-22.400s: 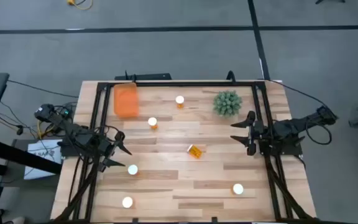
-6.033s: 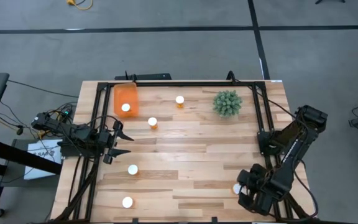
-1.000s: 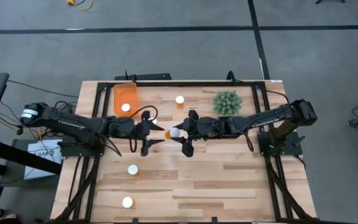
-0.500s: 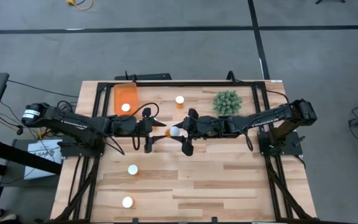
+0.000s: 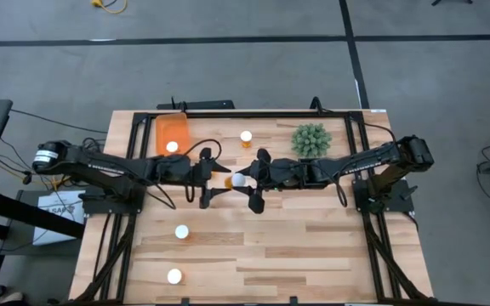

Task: Pick and place pill bottles into a basket
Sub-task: Put the orange pill bottle into the orange container

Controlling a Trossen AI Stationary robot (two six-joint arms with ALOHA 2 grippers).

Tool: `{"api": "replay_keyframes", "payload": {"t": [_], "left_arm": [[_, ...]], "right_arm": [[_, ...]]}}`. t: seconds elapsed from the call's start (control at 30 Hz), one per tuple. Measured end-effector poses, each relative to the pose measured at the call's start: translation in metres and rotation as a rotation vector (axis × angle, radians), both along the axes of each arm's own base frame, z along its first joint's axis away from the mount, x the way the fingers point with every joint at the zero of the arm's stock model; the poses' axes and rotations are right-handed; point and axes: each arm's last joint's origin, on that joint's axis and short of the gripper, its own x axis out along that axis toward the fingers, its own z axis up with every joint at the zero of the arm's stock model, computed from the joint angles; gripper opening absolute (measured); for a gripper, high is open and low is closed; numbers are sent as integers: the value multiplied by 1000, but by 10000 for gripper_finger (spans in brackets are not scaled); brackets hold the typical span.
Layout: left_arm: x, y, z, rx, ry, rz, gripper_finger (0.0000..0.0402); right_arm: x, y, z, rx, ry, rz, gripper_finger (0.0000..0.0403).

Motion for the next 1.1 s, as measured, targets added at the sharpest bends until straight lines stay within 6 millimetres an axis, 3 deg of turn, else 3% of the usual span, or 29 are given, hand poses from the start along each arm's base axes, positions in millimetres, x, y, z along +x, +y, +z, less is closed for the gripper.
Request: {"api": "replay_keyframes", "payload": {"t": [0.17,0.33,0.53,0.7,0.83,1.1], "left_arm": [[21,-1,-12,2,58,-32,280],[34,-2,-2,52,82,-52,280],[31,-1,8,65,89,-43,280],[24,0,10,83,121,-4,272],[23,0,10,85,126,1,254],[23,0,10,86,126,2,202]], "right_arm": [[0,0,1,1,-15,3,196],[0,1,0,1,-4,6,217],[-1,1,-1,-2,9,6,195],[-1,1,-1,-4,13,2,205],[-1,1,-1,-5,13,0,216],[-1,0,-1,-12,12,-2,196]]}}
